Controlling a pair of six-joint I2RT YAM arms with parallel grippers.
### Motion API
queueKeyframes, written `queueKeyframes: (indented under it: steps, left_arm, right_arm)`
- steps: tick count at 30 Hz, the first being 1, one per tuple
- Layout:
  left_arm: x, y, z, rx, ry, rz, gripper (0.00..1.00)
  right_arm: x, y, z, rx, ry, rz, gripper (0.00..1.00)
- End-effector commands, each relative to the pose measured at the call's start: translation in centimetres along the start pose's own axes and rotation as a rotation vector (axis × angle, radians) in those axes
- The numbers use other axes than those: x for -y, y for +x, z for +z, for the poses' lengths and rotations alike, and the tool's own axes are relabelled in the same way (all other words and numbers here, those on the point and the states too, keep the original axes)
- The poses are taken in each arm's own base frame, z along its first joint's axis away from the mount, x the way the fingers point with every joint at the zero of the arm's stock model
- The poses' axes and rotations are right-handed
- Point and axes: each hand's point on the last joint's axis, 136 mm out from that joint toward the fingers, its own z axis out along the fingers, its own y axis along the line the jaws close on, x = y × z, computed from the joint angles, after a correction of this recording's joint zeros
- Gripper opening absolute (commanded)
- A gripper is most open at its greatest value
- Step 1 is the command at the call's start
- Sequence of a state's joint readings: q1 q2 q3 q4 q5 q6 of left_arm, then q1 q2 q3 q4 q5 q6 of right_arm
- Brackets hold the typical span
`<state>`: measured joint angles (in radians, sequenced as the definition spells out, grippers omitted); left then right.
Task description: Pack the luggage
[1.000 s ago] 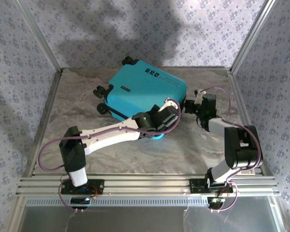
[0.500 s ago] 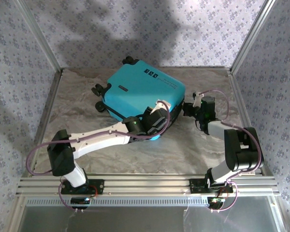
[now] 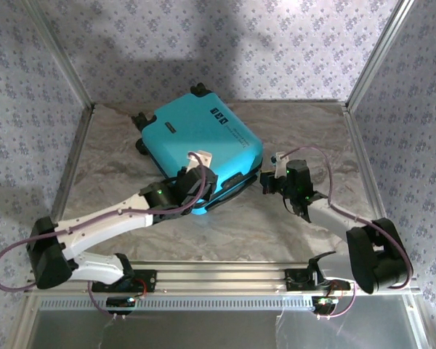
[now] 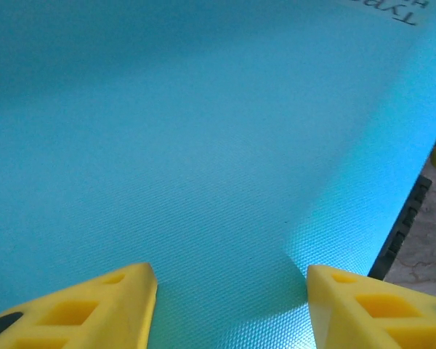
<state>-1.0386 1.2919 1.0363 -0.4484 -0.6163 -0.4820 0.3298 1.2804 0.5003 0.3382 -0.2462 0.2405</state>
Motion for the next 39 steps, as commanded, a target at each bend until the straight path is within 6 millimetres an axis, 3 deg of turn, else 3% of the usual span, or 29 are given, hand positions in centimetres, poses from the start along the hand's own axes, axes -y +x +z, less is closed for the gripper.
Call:
queueKeyframes:
  steps: [1, 6, 10, 14, 19, 24, 30, 35, 39]
  left_arm:
    - [-8.6, 11.9, 0.4, -0.418, -0.289, 0.215, 0.57]
    - [-9.7, 12.2, 0.3, -0.425, -0.302, 0.194, 0.57]
    - [-10.3, 11.7, -0.2, -0.415, -0.318, 0.192, 0.57]
    - [-9.8, 8.8, -1.0, -0.35, -0.296, 0.155, 0.57]
    - [-9.4, 3.8, -2.5, -0.223, -0.293, 0.122, 0.57]
    - [-6.7, -0.2, -2.4, -0.147, -0.236, 0.151, 0.57]
    - [-3.0, -3.7, -0.3, -0.115, -0.241, 0.241, 0.59]
    - [-1.0, -5.0, 1.8, -0.115, -0.261, 0.281, 0.6]
    - [-0.3, -4.3, 3.2, -0.145, -0.272, 0.307, 0.6]
  right_arm:
    - [2.6, -1.1, -0.3, 0.015, 0.12, -0.002, 0.0]
    - [3.8, -2.2, 0.8, 0.009, 0.133, 0.002, 0.0]
    - [2.3, -2.1, 1.4, 0.016, 0.072, -0.024, 0.0]
    - [-0.2, -0.8, 1.6, -0.006, 0.024, -0.096, 0.0]
    - [-2.3, 0.3, 1.4, -0.014, -0.024, -0.129, 0.0]
    - [-3.3, 0.7, 1.4, -0.018, -0.056, -0.145, 0.0]
    - [-3.5, 0.8, 1.7, -0.018, -0.069, -0.152, 0.0]
    - [-3.4, 1.0, 1.9, -0.02, -0.079, -0.147, 0.0]
    - [-2.5, 0.6, 1.9, -0.007, -0.063, -0.132, 0.0]
